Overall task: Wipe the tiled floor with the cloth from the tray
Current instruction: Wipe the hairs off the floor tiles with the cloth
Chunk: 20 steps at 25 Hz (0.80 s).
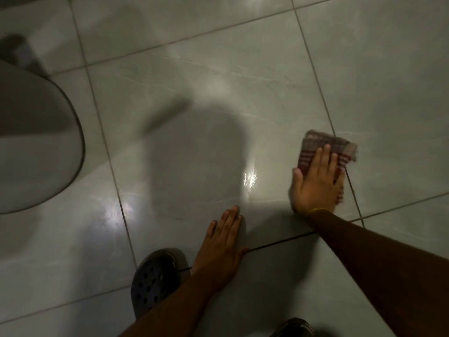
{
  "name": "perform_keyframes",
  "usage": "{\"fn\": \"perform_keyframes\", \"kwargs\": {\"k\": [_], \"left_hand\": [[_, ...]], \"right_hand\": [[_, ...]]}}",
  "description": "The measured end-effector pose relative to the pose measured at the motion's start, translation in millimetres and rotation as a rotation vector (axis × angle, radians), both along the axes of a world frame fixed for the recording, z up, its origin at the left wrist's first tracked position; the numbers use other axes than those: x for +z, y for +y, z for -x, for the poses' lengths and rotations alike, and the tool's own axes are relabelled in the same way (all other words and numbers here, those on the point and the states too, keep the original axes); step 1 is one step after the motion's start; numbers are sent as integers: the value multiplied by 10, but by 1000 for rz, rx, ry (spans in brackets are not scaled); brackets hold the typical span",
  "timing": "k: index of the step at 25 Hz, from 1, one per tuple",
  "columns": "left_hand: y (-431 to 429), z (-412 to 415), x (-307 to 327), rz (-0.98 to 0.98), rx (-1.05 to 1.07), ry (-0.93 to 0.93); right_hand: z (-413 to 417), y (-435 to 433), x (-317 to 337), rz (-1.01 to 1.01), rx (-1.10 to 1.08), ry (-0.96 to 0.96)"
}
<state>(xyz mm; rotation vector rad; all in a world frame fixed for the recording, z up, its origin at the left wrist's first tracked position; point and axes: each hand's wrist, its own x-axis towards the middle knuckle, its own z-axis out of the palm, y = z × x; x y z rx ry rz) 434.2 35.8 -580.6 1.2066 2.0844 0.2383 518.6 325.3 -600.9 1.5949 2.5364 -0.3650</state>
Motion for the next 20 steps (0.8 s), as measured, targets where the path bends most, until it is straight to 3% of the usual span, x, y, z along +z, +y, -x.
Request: {"fn": "perform_keyframes", "kwargs": {"k": [3, 6, 10, 12, 14, 16, 18, 20], "left_hand": [[22, 5, 42, 33, -15, 33], [69, 30, 156, 72, -27, 39], [330, 23, 445, 119, -32, 85], [589, -67, 551, 98, -15, 14], [883, -254, 619, 62, 162, -194], [1197, -424, 661, 95, 455, -433], [1462, -498, 667, 216, 652, -560], [1622, -445, 690, 370, 703, -659]], "right_hand": [[414, -363, -25, -20, 195, -4], [4, -944, 65, 49, 428, 10], [-813, -1412, 327, 167, 408, -70], [-993, -1425, 457, 177, 268, -141], [-929, -1377, 557, 171, -41, -135], [-732, -1290, 611, 217, -474, 41], [-564, -1185, 655, 344, -852, 287], [-496, -1093, 692, 521, -998, 357]]}}
